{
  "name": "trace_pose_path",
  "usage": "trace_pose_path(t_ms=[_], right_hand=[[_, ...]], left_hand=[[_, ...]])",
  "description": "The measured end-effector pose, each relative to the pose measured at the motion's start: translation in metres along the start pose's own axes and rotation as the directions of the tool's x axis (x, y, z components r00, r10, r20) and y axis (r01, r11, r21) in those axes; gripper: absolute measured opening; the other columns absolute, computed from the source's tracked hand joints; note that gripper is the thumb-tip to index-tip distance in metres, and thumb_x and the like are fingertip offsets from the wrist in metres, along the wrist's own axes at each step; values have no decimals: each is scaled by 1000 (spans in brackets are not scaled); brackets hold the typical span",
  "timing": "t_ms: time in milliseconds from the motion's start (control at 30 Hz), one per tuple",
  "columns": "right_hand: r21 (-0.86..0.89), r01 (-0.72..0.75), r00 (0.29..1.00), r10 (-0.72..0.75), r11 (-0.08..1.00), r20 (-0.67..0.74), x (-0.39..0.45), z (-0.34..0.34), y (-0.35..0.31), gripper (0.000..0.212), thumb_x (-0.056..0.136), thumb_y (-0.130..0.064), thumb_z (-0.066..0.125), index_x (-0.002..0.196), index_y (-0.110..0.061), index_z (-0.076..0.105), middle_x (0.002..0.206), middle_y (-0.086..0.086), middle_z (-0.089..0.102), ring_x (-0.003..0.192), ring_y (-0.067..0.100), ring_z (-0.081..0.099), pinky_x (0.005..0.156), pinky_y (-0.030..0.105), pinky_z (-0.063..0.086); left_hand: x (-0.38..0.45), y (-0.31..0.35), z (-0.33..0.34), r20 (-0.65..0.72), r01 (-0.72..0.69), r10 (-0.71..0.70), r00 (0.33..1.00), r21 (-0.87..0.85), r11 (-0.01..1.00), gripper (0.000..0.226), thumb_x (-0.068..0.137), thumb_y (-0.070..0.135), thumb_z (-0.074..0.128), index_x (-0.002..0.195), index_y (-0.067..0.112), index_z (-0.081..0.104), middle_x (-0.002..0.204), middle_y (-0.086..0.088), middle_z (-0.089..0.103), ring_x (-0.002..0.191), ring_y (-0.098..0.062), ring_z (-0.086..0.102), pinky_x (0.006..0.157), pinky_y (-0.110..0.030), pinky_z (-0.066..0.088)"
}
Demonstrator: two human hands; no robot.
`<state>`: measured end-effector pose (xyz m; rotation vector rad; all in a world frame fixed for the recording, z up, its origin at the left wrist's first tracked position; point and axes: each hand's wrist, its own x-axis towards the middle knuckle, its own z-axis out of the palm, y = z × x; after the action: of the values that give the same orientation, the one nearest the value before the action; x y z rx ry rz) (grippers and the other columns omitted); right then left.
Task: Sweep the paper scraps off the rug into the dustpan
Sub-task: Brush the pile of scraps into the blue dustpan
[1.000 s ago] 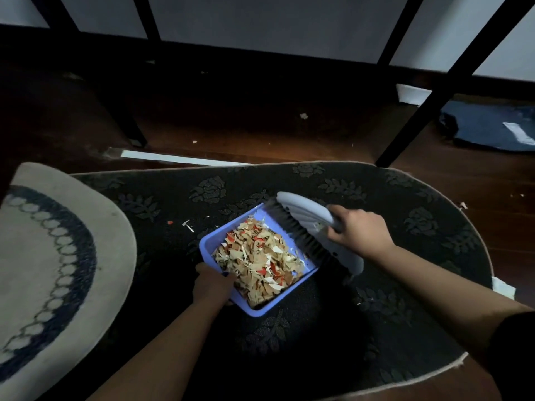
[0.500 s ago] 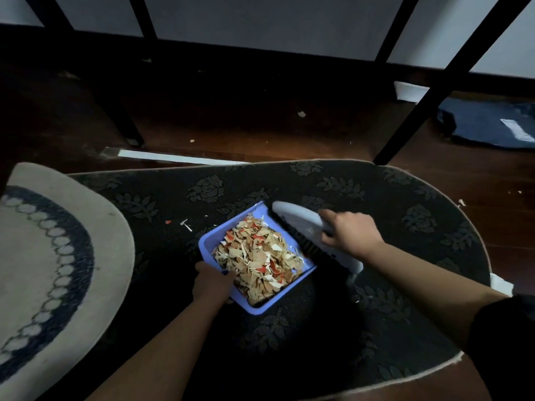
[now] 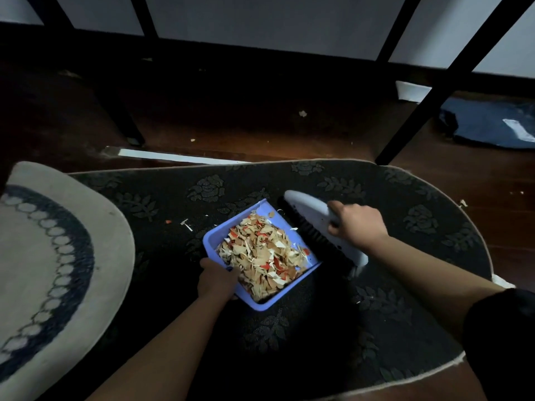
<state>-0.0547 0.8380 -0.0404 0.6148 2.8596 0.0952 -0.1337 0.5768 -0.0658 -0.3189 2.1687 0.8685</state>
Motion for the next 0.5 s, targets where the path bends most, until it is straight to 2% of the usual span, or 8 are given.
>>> trace_pose_path(t_ms=[100,167,333,500], right_hand=[[30,78,997,-78,996,10,-7,1,-8,40,86,-42,50,125,-29,49,99,6,69,87,30,66,61,30,40],[66,74,997,-72,995,-33,-11,-4,-6,42,86,-42,51,127,-32,49,98,4,69,87,28,66,61,30,42],[71,-32,992,40,997,-122,-8,-13,5,43,87,-42,52,128,-31,49,98,5,69,87,29,66,59,30,41],[2,-88,992,88,996,-89,-2,-6,5,33,88,-38,51,118,-23,50,90,5,68,79,29,65,54,27,35]], left_hand=[[1,0,0,-12,1,-1,1000,-21,1000,63,93,15,62,138,1,20,132,-25,45,66,-27,49,81,-47,55],[1,0,0,-12,-11,10,1000,-22,1000,63,93,16,61,139,2,19,132,-24,45,56,-21,44,78,-43,54],[0,-2,-3,-34,-24,23,999,-26,999,62,93,17,61,138,1,20,131,-24,47,55,-18,43,81,-45,55],[-4,-4,-7,-49,-23,25,999,44,999,61,95,18,59,138,-3,21,131,-24,48,61,-21,43,72,-34,43]])
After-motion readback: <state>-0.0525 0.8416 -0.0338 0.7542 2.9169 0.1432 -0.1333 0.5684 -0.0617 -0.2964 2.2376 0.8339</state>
